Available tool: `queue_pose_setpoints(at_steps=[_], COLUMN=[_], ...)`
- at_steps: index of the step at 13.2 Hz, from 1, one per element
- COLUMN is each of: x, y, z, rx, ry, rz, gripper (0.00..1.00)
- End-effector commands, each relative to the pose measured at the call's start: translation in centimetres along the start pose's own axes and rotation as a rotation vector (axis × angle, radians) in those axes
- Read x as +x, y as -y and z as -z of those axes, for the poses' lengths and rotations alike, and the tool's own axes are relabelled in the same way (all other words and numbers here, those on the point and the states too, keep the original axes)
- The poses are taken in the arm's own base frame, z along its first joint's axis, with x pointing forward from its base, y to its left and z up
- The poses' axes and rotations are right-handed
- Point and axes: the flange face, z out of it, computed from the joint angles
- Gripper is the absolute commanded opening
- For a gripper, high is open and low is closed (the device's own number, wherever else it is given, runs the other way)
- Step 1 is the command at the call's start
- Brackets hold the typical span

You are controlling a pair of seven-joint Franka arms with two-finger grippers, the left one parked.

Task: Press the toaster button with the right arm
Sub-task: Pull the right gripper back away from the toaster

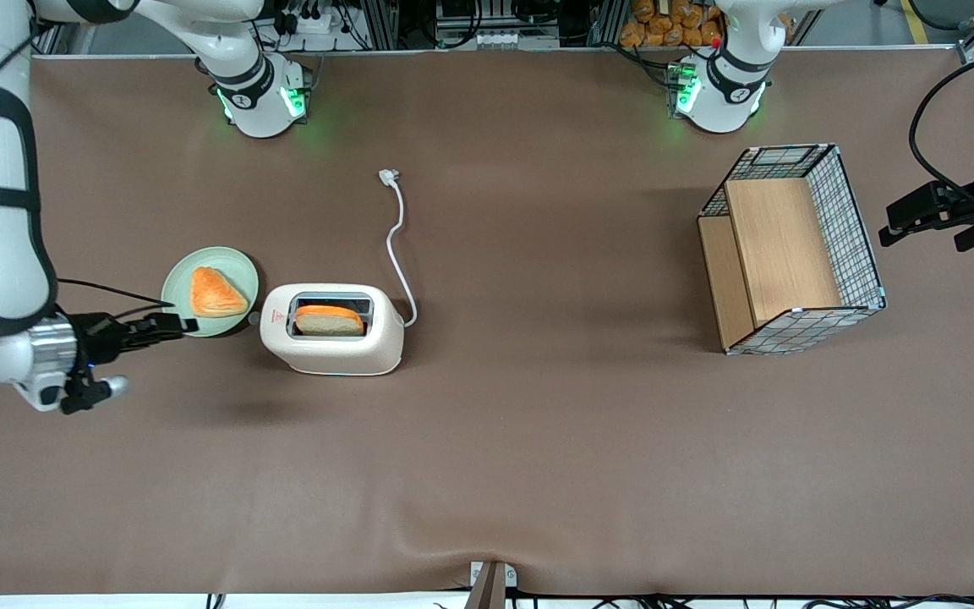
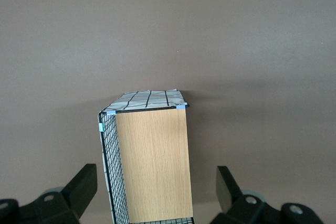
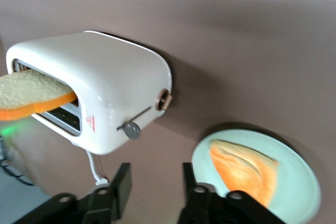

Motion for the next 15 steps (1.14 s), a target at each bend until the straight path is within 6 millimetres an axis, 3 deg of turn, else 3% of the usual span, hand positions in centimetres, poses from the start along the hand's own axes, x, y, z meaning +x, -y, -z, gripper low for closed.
queue_pose_setpoints(at_steps=[1, 4, 8, 10, 15], x=[-3.1, -6.2, -12.0, -14.3, -18.6], y=[2.9, 7.1, 10.6, 12.0, 15.5], z=[5.5, 10.7, 15.0, 16.7, 18.7], rx=[-0.138, -0.287, -0.362, -0.374, -0.382], ry=[-0.046, -0.109, -0.179, -0.212, -0.236], rz=[-0.102, -0.102, -0.108, -0.162, -0.269], gripper=[1.00, 1.00, 1.00, 1.00, 1.00])
